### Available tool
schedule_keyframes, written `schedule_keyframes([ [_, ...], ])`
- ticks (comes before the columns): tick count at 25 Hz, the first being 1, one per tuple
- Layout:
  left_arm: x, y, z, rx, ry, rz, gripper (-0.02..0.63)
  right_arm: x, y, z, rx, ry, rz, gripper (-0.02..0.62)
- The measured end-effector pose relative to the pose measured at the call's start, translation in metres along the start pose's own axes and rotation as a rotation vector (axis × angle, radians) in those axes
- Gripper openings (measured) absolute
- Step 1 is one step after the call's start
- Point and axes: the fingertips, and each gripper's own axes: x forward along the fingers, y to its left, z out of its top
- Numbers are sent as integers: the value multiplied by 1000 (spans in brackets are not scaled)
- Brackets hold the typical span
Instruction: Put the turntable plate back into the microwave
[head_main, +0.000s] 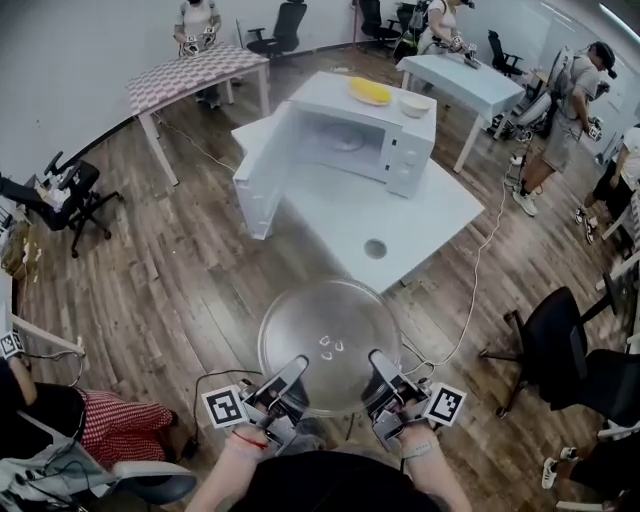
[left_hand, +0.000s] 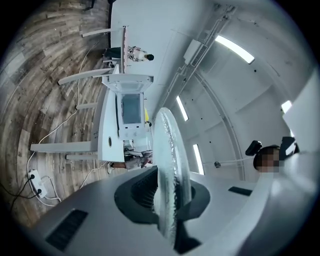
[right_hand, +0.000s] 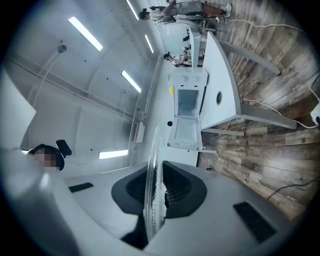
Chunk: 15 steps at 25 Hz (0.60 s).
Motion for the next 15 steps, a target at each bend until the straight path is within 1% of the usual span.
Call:
schedule_keyframes([
  [4, 4, 6, 29, -6, 24, -2, 32, 25, -8, 1, 5, -41, -2, 40],
  [6, 6, 5, 39, -11, 23, -5, 32, 35, -9, 1, 9, -51, -3, 40],
  [11, 1, 13, 54, -32, -3, 3, 32, 52, -17, 0, 8, -26, -21, 40],
  [15, 3, 24, 64, -62, -22, 25, 32, 63, -30, 4, 27, -26, -49, 40],
])
